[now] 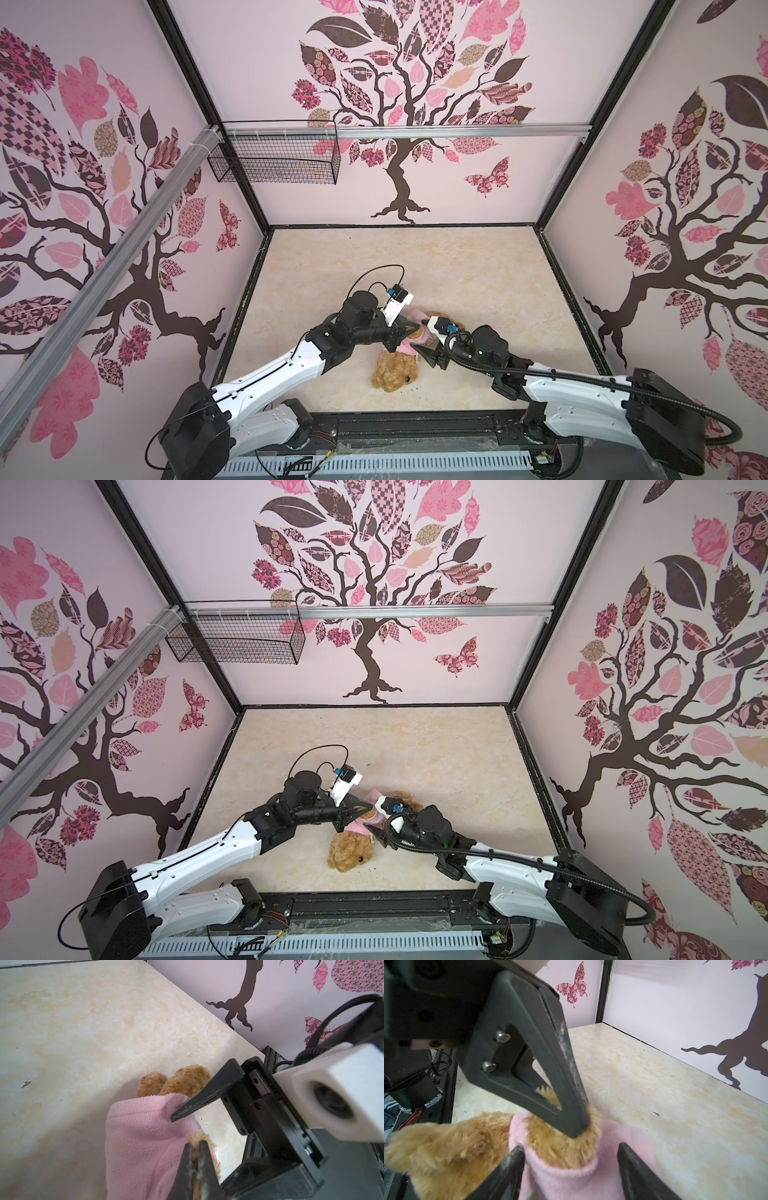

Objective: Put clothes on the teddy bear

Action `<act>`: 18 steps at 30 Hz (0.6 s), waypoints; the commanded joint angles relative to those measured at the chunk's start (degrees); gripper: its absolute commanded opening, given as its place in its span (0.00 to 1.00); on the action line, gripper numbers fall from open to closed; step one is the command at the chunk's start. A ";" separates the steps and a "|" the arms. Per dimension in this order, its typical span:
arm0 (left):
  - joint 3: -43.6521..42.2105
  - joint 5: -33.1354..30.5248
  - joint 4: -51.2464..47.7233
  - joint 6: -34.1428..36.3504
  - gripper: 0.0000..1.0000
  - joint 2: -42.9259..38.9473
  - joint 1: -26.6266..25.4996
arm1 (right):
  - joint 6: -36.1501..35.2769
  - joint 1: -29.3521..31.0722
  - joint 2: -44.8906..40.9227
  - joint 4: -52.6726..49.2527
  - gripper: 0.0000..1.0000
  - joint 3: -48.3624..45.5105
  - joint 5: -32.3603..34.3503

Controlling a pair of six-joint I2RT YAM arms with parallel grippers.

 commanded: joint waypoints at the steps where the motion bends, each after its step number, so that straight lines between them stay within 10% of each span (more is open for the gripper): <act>1: 1.33 2.49 3.50 -0.36 0.00 -0.42 -0.56 | 2.35 0.41 5.11 9.14 0.66 2.69 0.85; 9: 2.13 6.46 8.08 -4.50 0.00 -5.71 1.43 | 13.55 0.35 16.97 17.31 0.47 -3.21 9.39; 18: 4.57 9.08 14.99 -9.12 0.00 -5.77 3.65 | 20.26 0.41 22.97 19.52 0.50 -5.21 7.67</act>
